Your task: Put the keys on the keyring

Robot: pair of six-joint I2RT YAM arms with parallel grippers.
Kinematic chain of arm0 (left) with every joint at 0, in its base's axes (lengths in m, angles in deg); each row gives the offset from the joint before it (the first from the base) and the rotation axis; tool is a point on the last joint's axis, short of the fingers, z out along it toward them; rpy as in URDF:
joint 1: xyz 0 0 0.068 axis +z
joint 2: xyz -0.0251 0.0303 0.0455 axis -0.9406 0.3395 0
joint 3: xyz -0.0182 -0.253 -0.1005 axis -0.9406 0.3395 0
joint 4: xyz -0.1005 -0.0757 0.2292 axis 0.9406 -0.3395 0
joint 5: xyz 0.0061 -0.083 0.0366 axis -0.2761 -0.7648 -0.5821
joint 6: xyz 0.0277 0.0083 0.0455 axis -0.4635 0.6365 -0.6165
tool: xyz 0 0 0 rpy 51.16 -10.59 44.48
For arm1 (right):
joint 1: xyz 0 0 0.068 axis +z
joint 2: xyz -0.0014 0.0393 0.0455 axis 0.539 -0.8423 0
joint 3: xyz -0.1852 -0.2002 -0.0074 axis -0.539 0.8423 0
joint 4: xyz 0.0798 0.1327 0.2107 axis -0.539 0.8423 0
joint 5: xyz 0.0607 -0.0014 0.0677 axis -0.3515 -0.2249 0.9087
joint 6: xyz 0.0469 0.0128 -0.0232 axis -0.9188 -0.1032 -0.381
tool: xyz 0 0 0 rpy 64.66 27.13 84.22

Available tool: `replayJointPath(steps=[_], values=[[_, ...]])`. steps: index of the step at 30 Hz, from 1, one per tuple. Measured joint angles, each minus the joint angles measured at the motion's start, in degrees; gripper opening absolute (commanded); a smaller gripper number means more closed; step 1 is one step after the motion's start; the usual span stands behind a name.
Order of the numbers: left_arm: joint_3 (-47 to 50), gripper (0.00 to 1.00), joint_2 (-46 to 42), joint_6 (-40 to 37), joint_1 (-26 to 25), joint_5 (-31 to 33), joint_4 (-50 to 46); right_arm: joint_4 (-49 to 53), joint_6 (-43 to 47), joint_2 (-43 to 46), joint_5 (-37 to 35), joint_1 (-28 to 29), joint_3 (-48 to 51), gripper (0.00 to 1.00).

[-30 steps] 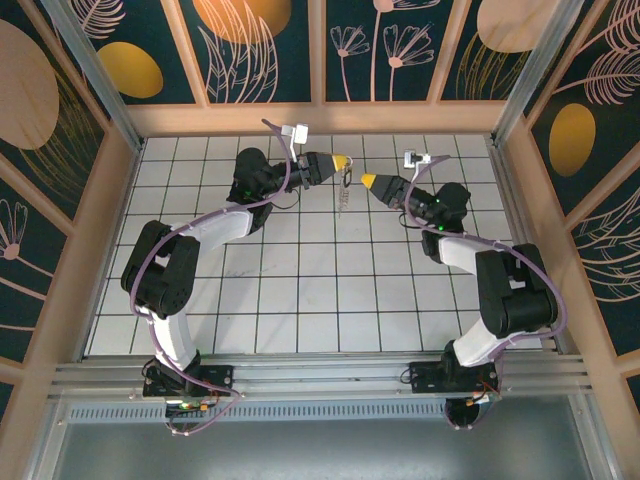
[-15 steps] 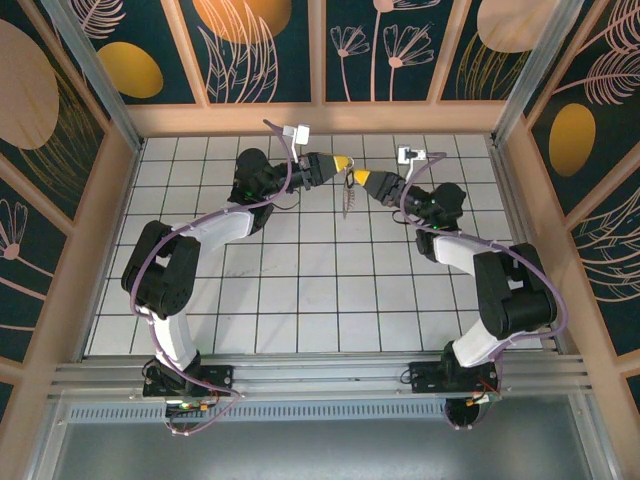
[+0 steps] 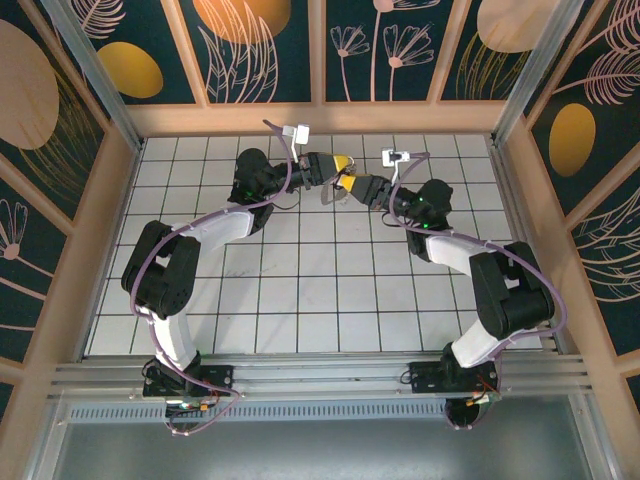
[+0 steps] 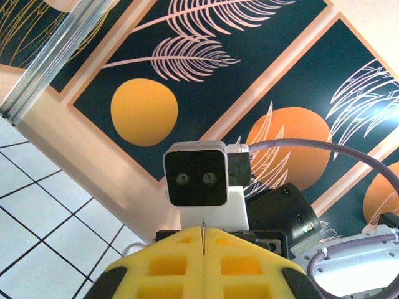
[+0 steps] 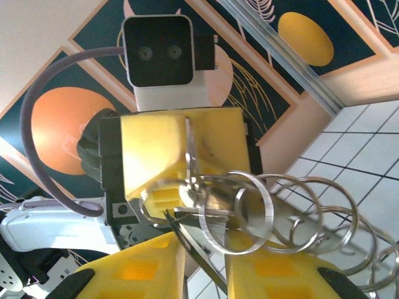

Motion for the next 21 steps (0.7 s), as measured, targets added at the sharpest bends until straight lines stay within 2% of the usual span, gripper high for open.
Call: replayJointPath(steps=[5,11,16,21], values=[[0.0,0.0,0.0,0.0,0.0,0.0,0.0,3.6,2.3,1.7,0.1,-1.9,3.5,0.24],[0.0,0.0,0.0,0.3,0.0,0.0,0.0,8.9,5.6,8.2,0.0,-4.8,6.9,0.24],[0.0,0.0,0.0,0.4,0.0,0.0,0.0,10.5,6.6,12.8,-1.7,-5.9,6.7,0.39],[0.0,0.0,0.0,0.4,-0.2,0.4,0.3,10.5,3.8,13.1,-5.9,-5.5,4.9,0.4]])
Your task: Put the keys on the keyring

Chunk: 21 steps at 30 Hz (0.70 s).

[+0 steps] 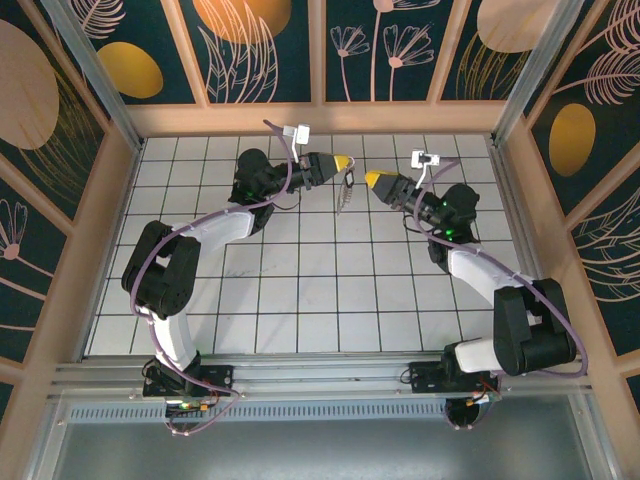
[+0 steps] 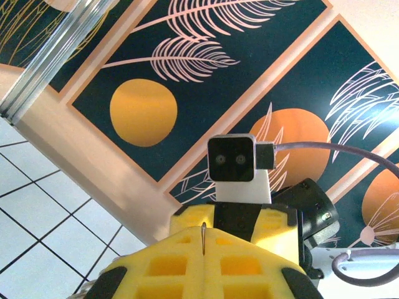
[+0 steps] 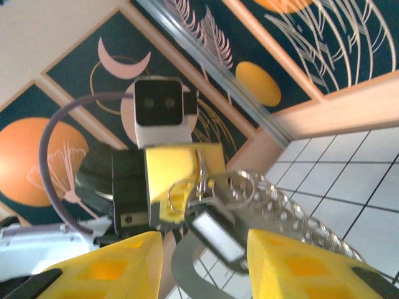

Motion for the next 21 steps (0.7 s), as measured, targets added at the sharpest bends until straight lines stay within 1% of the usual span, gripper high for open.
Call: replayJointPath(steps=[9,15,21], values=[[0.0,0.0,-0.1,0.8,-0.4,1.5,1.5,-1.4,-5.2,-0.5,-8.8,3.7,-3.3,0.4],[0.0,0.0,-0.1,1.0,-0.4,2.6,1.5,-2.2,-6.6,-2.5,-11.9,5.2,-4.1,0.4],[0.0,0.0,-0.1,1.2,-0.4,2.8,1.6,-2.3,-6.8,-3.8,-13.2,6.4,-4.2,0.37]])
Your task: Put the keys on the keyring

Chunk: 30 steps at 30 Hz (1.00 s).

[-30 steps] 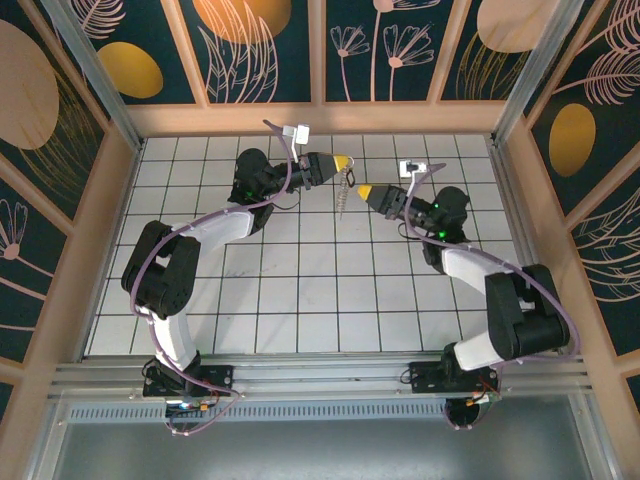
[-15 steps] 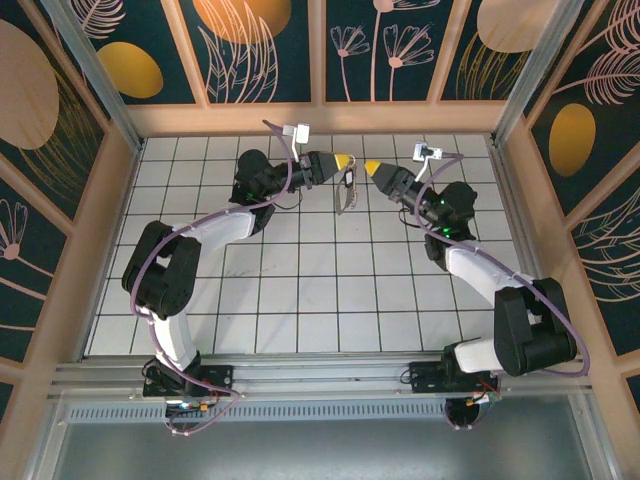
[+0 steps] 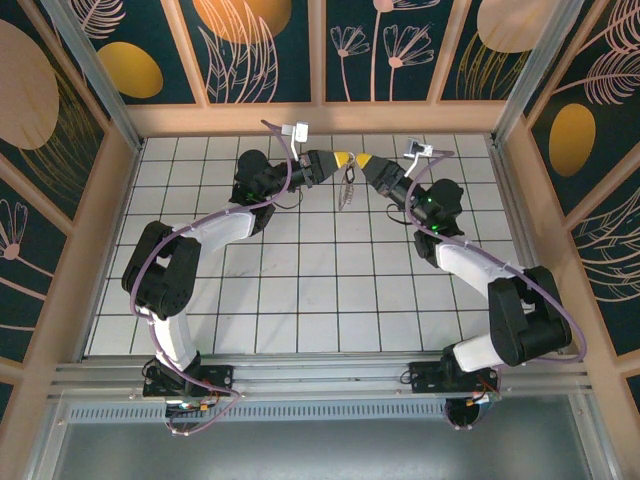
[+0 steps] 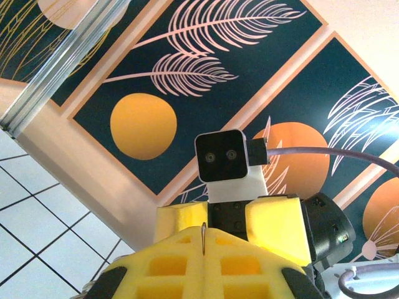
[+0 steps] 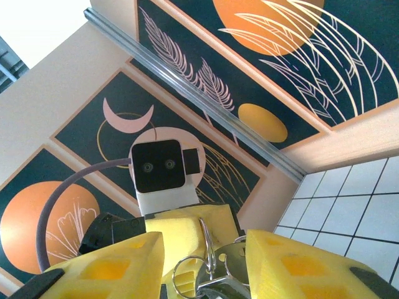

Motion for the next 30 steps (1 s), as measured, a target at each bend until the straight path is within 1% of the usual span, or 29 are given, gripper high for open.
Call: replayJointPath(steps=[11,15,18,20,26,30], values=[[0.0,0.0,0.0,0.1,0.0,0.0,0.4,-0.6,-0.4,-1.7,-0.2,1.3,-1.0,0.25],[0.0,0.0,0.0,0.2,0.0,0.0,0.4,-1.0,-0.6,-2.1,-0.3,1.5,-1.0,0.23],[0.0,0.0,0.0,0.2,0.0,0.0,0.4,-1.0,-0.7,-2.1,-0.3,1.7,-1.0,0.2],[0.0,0.0,0.0,0.2,0.0,0.0,0.5,-1.0,-0.8,-2.1,-0.4,1.7,-1.0,0.17],[0.0,0.0,0.0,0.4,0.0,0.2,0.7,-1.3,-0.7,-2.1,-0.3,1.7,-1.0,0.01],[0.0,0.0,0.0,0.5,0.0,0.5,0.8,-1.3,-0.3,-2.2,-0.3,1.7,-1.1,0.0]])
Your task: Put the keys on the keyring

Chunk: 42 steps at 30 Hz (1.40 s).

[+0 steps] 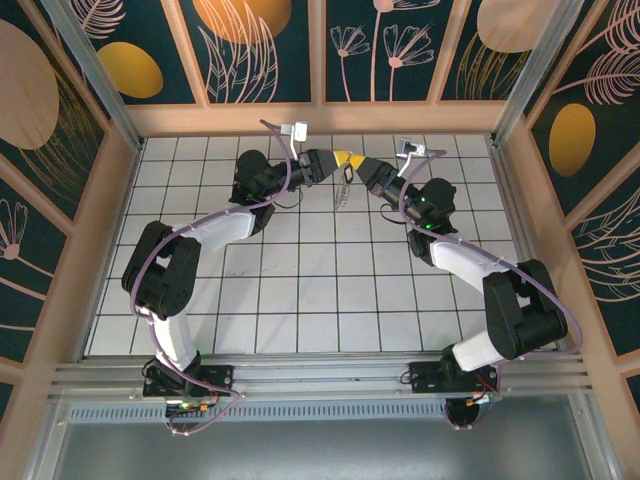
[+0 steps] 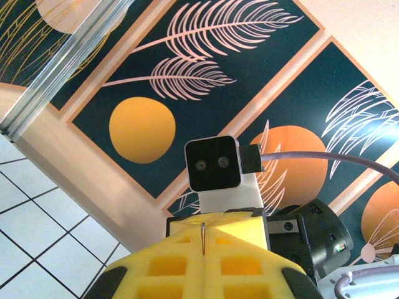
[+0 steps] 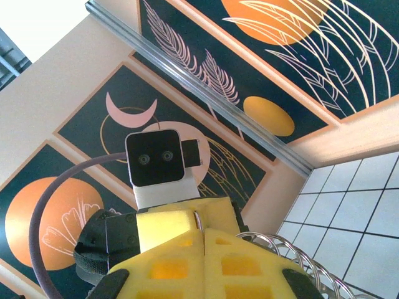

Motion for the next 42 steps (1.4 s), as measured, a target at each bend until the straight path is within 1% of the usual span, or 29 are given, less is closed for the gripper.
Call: replayJointPath(steps=[2,5,6,9,13,18,26,29,33,37,42], values=[[0.0,0.01,0.0,0.0,0.0,0.5,0.0,0.9,0.7,0.0,0.1,0.0,-0.6,0.0],[0.0,0.29,-0.2,-0.5,0.0,1.1,-0.2,2.7,1.9,-0.1,1.1,-0.5,-1.9,0.0],[0.0,0.37,-0.4,-1.2,0.0,1.2,-0.9,3.5,2.4,-0.3,1.8,-0.9,-2.6,0.0],[0.0,0.48,-1.4,-2.4,0.3,2.0,-3.1,5.4,3.0,-1.5,4.5,-3.4,-5.5,0.0],[0.0,0.57,-2.8,-3.7,1.7,2.4,-5.3,8.2,4.0,-4.4,9.6,-7.3,-10.4,0.0],[-2.8,0.61,-3.1,-7.0,4.4,2.1,-10.9,13.2,5.9,-9.0,17.4,-10.1,-18.0,0.0],[-10.9,0.67,-3.0,-16.6,6.1,0.0,-24.5,26.3,13.8,-16.0,29.3,-10.6,-32.2,0.0],[-14.3,0.68,-1.9,-19.8,6.6,-1.3,-28.7,30.6,16.6,-18.2,32.7,-10.6,-35.4,0.0],[-18.6,0.69,1.2,-22.8,7.4,-3.3,-33.3,34.8,19.1,-20.3,35.5,-10.6,-36.8,0.0],[-21.8,0.65,4.6,-25.4,7.7,-5.7,-38.3,38.1,20.9,-21.4,37.2,-10.6,-36.9,0.0],[-22.5,0.54,6.9,-27.0,7.7,-9.0,-41.8,40.0,22.3,-21.5,38.1,-10.6,-37.0,0.0]])
